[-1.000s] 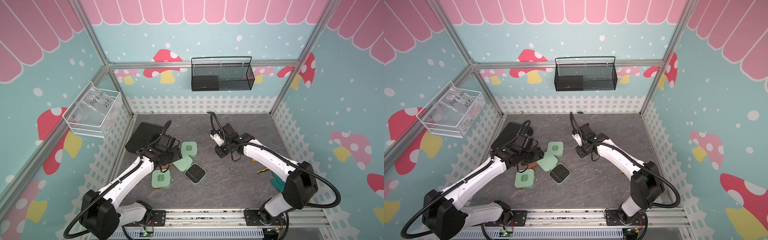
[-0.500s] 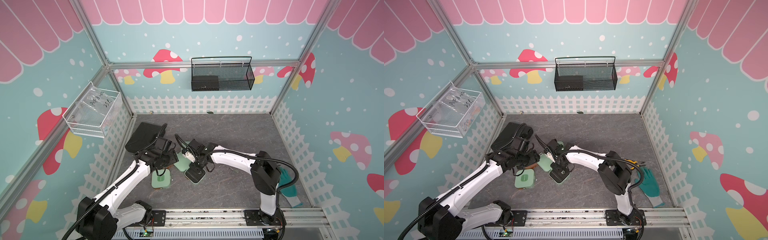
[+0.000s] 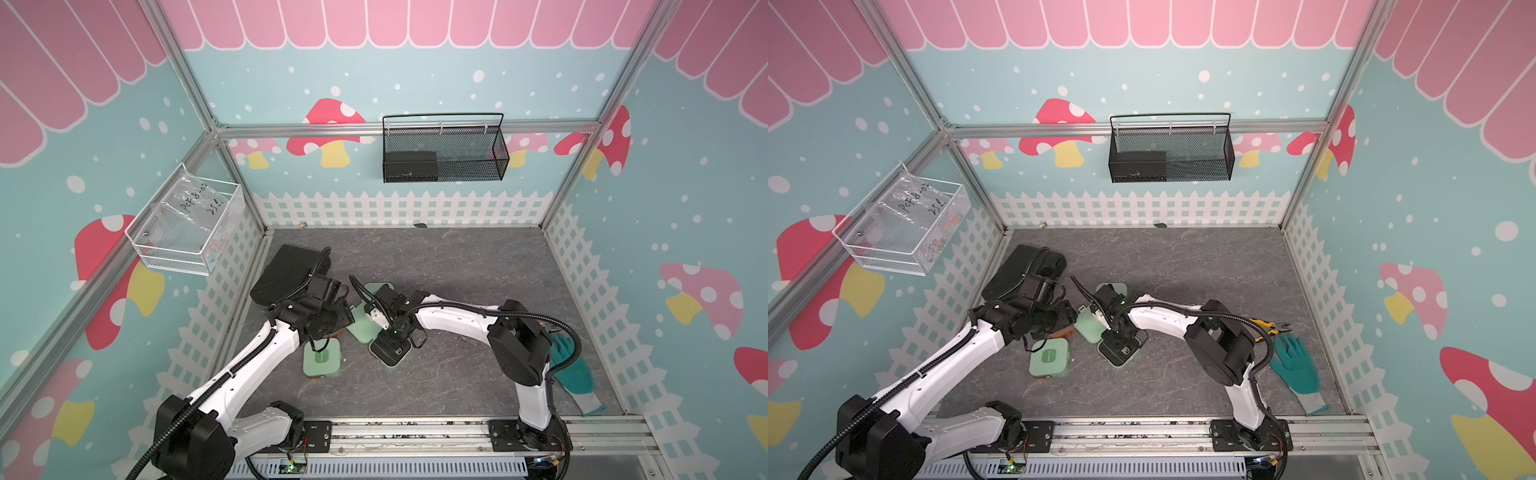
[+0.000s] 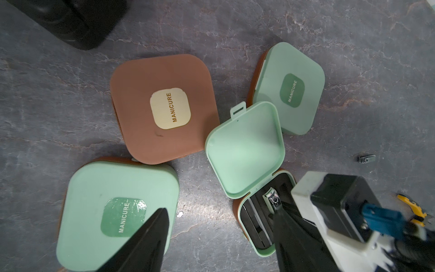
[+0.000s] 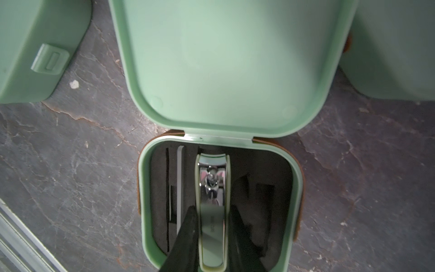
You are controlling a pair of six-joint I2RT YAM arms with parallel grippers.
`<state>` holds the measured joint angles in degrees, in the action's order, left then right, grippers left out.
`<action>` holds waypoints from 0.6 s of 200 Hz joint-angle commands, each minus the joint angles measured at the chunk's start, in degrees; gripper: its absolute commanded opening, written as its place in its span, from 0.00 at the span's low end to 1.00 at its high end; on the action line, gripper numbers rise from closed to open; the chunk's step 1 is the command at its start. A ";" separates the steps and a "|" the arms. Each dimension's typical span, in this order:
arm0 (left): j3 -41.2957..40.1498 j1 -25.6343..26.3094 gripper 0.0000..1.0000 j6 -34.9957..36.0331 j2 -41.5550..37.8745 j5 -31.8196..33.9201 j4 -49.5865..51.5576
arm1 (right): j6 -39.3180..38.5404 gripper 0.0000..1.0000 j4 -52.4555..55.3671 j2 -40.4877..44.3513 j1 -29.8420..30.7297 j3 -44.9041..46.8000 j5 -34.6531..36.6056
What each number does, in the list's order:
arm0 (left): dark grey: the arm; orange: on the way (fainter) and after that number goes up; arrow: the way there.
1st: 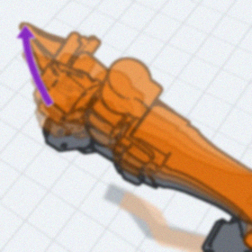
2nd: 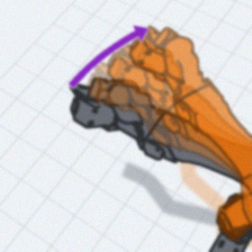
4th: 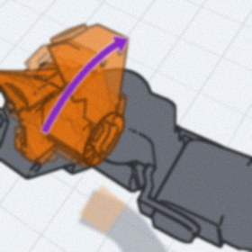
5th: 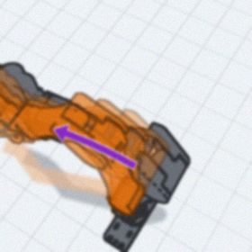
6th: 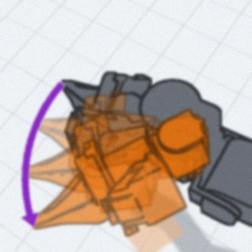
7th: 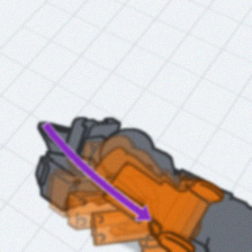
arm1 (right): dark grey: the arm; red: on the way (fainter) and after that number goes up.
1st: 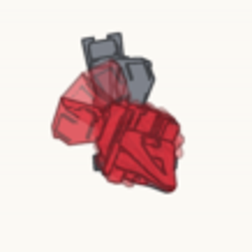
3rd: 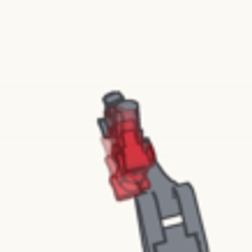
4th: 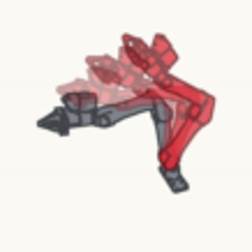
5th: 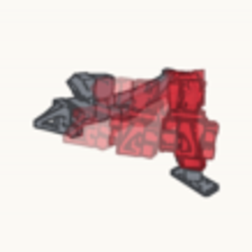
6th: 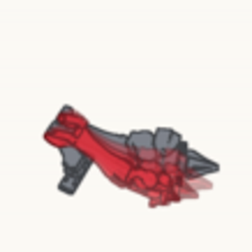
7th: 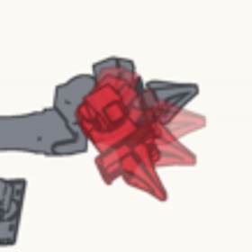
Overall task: Organize nail clipper sets
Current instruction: Place the nail clipper in the storage box.
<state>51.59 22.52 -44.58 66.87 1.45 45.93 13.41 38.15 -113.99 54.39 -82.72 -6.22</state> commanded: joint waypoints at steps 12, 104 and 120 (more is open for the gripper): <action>-0.70 -0.37 0.73 0.01 -0.78 0.00 0.65 | 0.18 0.01 0.64 -1.04 0.68 1.24 -1.12; -1.23 -0.38 0.73 0.19 -0.25 -0.89 -0.32 | 0.28 0.01 1.58 -4.33 0.80 1.08 -0.04; -1.28 -0.38 0.73 0.23 -0.16 -0.94 -0.45 | 0.63 0.01 1.67 -5.00 0.78 0.21 0.61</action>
<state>51.03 22.50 -44.56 66.87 0.80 45.80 13.72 38.24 -115.26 54.81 -81.84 -6.98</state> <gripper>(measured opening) 0.728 0.183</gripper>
